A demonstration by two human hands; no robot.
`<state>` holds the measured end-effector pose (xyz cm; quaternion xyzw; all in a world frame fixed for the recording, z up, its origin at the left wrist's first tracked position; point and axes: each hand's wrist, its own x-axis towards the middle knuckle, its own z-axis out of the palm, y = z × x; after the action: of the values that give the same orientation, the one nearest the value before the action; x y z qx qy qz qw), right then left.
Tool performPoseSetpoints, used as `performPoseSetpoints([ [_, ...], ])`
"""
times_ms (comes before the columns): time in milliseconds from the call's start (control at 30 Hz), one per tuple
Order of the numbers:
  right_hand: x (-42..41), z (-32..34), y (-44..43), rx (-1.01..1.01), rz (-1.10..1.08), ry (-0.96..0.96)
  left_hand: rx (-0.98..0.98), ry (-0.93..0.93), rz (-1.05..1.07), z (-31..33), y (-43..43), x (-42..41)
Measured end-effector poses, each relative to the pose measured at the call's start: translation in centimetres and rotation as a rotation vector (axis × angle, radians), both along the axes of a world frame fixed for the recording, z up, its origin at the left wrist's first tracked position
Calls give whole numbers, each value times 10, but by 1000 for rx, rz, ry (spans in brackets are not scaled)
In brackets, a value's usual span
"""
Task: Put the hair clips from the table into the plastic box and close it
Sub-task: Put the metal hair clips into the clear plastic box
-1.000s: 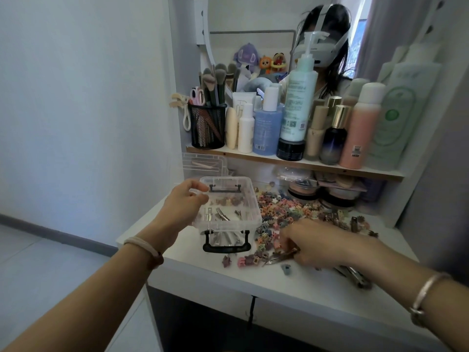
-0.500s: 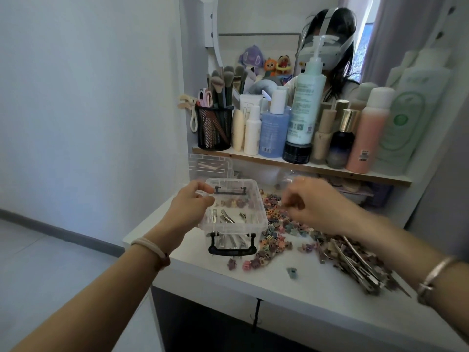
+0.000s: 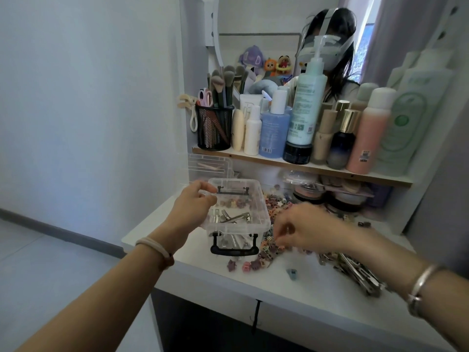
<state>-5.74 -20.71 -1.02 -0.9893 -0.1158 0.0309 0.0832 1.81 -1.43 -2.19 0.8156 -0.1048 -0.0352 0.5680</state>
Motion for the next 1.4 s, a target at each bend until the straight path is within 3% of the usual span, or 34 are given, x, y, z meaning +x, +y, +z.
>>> performPoseSetpoints([
  [133, 3, -27, 3, -153, 45, 27, -4, 4, 1, 0, -2, 0],
  [400, 3, -24, -13, -169, 6, 46, 2, 18, -7, 1, -5, -1],
  [467, 1, -11, -18, -114, -13, -29, 3, 20, -11, 1, -7, -1],
  [633, 3, 31, -5, 318, -39, -341, -2, 25, -30, 1, -17, -2],
  [733, 7, 37, 3, 274, -1, -313, -12, 25, -41, 1, -23, -3],
  [833, 4, 33, -15, 224, -102, -277, -18, 27, -44, 2, -26, -4],
  [967, -12, 15, -39, -61, -170, 115, -22, 24, -40, 2, -27, -4],
  [1067, -20, 0, -40, -199, -174, 249, -20, 27, -36, 2, -27, -5],
  [1400, -15, -13, -34, -113, -158, 151, 20, -10, -44, 2, -23, -4],
])
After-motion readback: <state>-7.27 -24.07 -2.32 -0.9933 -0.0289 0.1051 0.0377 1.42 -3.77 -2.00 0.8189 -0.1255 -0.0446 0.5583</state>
